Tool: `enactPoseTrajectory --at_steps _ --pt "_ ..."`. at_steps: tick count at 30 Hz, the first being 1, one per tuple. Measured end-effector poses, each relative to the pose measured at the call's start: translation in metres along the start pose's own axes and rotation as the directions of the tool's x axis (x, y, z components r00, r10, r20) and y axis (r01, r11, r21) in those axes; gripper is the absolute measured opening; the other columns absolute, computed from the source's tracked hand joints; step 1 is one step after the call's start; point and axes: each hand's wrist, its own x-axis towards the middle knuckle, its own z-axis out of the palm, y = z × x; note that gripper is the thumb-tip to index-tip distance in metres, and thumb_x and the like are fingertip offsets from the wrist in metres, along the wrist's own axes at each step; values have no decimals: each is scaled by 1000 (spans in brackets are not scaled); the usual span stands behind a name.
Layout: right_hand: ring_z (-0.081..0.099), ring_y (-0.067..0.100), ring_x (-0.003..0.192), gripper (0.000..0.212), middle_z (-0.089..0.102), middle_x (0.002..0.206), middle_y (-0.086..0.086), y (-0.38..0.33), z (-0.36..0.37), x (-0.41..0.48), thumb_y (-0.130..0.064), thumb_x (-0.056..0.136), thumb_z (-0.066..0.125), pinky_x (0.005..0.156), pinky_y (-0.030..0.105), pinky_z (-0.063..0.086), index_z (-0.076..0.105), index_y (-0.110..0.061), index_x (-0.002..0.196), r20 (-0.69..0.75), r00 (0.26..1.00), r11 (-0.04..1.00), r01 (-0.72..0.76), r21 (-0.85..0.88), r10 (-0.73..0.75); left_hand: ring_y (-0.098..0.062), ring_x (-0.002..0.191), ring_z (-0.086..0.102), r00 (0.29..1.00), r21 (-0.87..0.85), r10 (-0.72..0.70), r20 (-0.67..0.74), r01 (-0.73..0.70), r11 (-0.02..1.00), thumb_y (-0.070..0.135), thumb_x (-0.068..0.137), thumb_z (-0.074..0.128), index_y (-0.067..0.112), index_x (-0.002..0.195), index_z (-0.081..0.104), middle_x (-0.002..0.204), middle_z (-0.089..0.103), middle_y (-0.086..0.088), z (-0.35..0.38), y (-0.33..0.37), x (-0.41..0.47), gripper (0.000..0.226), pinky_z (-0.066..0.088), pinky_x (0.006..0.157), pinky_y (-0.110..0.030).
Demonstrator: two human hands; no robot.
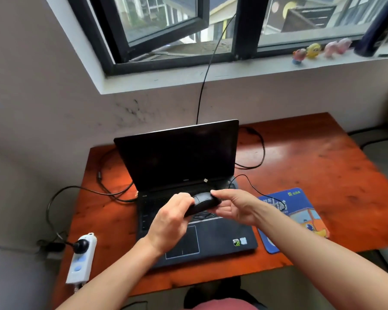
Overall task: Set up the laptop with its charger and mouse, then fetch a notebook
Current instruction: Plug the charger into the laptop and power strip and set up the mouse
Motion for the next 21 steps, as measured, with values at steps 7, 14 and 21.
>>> enactPoseTrajectory --at_steps 7,14,21 --pt "70 25 80 42 71 92 16 6 -49 -58 -4 74 70 66 28 60 62 -8 115 -114 983 948 172 269 -146 -14 72 61 871 -200 -444 211 483 852 3 82 65 15 112 60 81 67 -1 21 5 13 32 50 76 -26" --pt "67 22 77 28 67 86 13 -37 -148 -125 -9 81 57 70 27 60 60 0 108 -250 909 744 416 524 -332 -8 51 59 807 -185 -566 167 590 786 13 86 62 17 78 66 54 63 2 31 2 61 10 45 56 -16" --pt "62 16 68 9 63 81 8 -56 -234 -120 -10 92 53 61 22 58 59 -4 93 -484 826 696 527 487 -288 -16 36 35 464 -506 -886 23 769 390 40 84 66 12 62 58 43 39 -3 42 -21 104 36 35 48 -23"
